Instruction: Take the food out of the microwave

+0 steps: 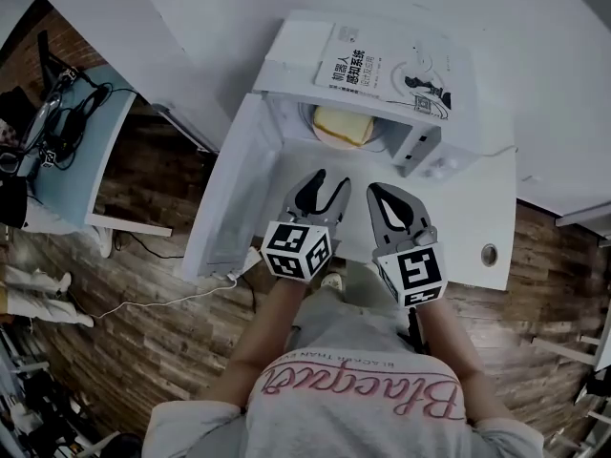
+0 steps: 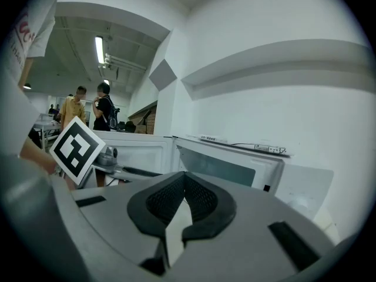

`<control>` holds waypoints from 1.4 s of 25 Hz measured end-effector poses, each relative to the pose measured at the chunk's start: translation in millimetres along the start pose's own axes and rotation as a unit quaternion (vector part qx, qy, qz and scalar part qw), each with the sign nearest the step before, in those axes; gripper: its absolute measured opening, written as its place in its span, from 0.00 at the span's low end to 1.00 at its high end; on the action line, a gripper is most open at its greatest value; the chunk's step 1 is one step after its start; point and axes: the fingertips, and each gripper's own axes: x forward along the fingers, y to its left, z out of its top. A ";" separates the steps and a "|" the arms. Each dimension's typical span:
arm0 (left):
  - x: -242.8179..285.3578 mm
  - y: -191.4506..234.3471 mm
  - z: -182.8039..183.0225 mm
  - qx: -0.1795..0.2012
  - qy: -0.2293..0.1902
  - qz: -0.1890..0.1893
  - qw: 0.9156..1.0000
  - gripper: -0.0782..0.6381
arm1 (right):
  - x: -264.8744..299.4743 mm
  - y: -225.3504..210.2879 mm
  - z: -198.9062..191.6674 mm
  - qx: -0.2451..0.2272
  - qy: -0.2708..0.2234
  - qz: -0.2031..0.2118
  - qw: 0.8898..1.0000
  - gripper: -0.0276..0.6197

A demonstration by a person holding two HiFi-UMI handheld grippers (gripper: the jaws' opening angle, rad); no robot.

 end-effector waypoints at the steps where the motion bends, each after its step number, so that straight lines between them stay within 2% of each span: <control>1: 4.3 6.2 -2.4 -0.016 0.001 0.004 1.000 0.39 | 5.0 0.2 -2.4 -0.001 0.003 0.005 1.000 0.06; 8: 31.7 47.8 -21.1 -0.108 -0.002 0.043 0.993 0.39 | 33.3 -2.2 -25.7 -0.004 0.028 0.036 0.999 0.06; 14: 63.2 73.5 -45.7 -0.198 0.013 0.059 0.978 0.39 | 51.3 -20.1 -37.9 -0.001 0.039 0.041 0.998 0.06; 19: 83.1 95.5 -62.9 -0.281 0.013 0.083 0.956 0.39 | 62.0 -30.2 -48.5 0.008 0.045 0.044 0.998 0.06; 23: 96.6 108.1 -69.9 -0.325 0.012 0.096 0.941 0.38 | 71.6 -33.4 -51.1 0.010 0.045 0.049 0.998 0.06; 28: 110.1 117.7 -75.7 -0.392 -0.001 0.104 0.914 0.38 | 80.3 -35.5 -55.3 0.010 0.046 0.057 0.997 0.06; 32: 115.8 124.5 -80.3 -0.427 -0.006 0.118 0.896 0.38 | 84.9 -38.6 -56.4 0.010 0.045 0.058 0.997 0.06; 35: 114.8 126.8 -81.2 -0.441 -0.012 0.124 0.889 0.38 | 85.5 -40.0 -56.5 0.011 0.046 0.059 0.997 0.06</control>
